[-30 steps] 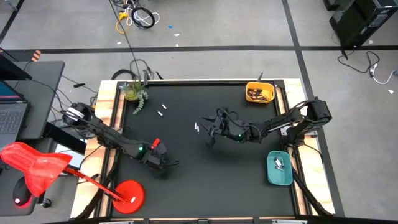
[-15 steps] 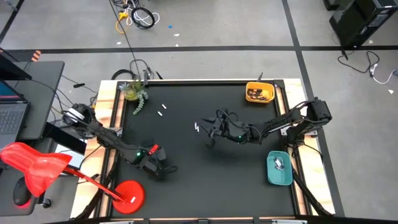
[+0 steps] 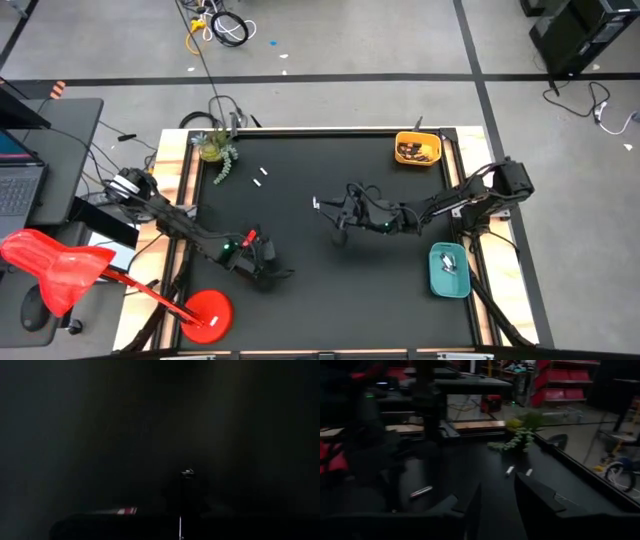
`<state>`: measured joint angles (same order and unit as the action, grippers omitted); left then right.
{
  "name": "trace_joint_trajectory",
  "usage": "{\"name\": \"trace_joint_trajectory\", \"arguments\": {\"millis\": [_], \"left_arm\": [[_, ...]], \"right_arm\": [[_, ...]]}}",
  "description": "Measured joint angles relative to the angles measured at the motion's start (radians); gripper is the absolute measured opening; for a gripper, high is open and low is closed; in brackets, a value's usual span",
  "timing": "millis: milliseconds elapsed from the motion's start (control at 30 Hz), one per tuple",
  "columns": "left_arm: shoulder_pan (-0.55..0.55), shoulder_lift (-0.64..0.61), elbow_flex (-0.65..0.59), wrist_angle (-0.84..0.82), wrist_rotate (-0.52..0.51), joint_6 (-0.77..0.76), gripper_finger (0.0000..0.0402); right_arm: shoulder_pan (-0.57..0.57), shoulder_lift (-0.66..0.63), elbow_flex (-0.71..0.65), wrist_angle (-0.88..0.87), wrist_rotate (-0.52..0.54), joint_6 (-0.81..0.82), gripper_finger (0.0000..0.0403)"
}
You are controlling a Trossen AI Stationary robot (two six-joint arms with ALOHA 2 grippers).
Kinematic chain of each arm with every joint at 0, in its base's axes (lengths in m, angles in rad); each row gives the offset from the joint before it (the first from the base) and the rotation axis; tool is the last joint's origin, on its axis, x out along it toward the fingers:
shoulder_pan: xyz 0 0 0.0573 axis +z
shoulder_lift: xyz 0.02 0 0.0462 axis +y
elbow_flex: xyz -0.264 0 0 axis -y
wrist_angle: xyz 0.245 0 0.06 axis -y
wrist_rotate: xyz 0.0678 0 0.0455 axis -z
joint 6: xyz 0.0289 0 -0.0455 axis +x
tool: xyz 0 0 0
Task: Sort batteries
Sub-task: Put the silver battery into the green bin
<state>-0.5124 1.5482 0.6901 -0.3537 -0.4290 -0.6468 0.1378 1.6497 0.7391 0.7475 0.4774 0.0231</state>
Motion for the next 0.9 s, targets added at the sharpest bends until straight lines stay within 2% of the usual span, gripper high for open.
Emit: {"name": "trace_joint_trajectory", "arguments": {"millis": [167, 300, 600, 733, 900], "left_arm": [[0.06, -0.001, 0.002, 0.11, -0.017, 0.148, 0.0], [0.12, -0.002, 0.002, 0.182, -0.058, 0.286, 0.0], [0.252, -0.003, 0.004, 0.591, -0.09, 0.711, 0.0], [0.291, -0.004, 0.004, 0.777, -0.021, 0.854, 0.0], [0.335, -0.004, 0.004, 0.978, 0.137, 0.934, 0.0]], "right_arm": [[0.055, 0.0, 0.0, 0.002, 0.034, -0.013, 0.0116], [0.084, 0.0, 0.0, -0.026, 0.079, 0.035, 0.0106], [0.14, 0.001, -0.001, -0.25, 0.095, 0.277, 0.0102], [0.179, 0.001, -0.001, -0.34, 0.141, 0.369, 0.0102], [0.212, 0.001, -0.001, -0.381, 0.203, 0.386, 0.0116]]}}
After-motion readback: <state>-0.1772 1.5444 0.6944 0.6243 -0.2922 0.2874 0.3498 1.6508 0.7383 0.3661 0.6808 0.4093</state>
